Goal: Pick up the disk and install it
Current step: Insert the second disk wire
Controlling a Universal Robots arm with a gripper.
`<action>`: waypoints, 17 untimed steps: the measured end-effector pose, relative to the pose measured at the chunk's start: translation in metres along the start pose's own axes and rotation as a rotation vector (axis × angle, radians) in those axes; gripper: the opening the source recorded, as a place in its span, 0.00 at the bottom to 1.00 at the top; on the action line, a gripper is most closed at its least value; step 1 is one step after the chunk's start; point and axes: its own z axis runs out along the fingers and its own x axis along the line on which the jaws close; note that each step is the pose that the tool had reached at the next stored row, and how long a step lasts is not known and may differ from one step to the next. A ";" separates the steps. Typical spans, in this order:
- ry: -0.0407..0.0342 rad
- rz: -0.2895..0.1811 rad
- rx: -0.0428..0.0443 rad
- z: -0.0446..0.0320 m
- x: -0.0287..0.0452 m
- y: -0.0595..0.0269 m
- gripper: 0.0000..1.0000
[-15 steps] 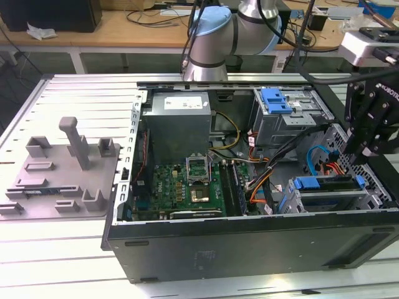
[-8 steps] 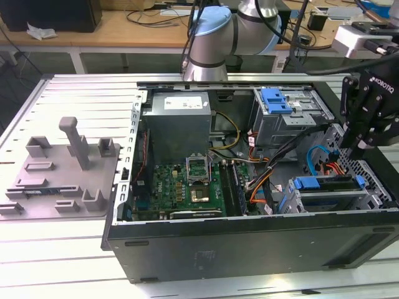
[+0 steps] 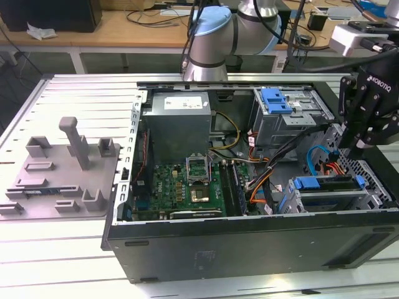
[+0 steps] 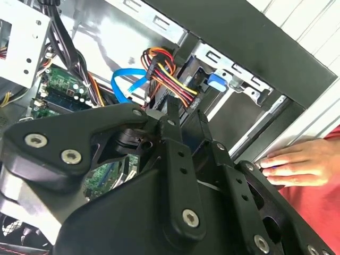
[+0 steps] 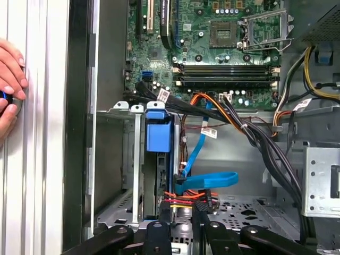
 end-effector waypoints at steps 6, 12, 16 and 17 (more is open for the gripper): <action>0.0022 0.000 -0.0001 0.0024 -0.0005 0.0132 0.31; -0.0061 0.000 0.0002 0.0046 0.0011 0.0166 0.31; -0.0110 0.000 0.0002 0.0063 0.0033 0.0166 0.31; -0.0114 0.000 0.0003 0.0065 0.0034 0.0168 0.31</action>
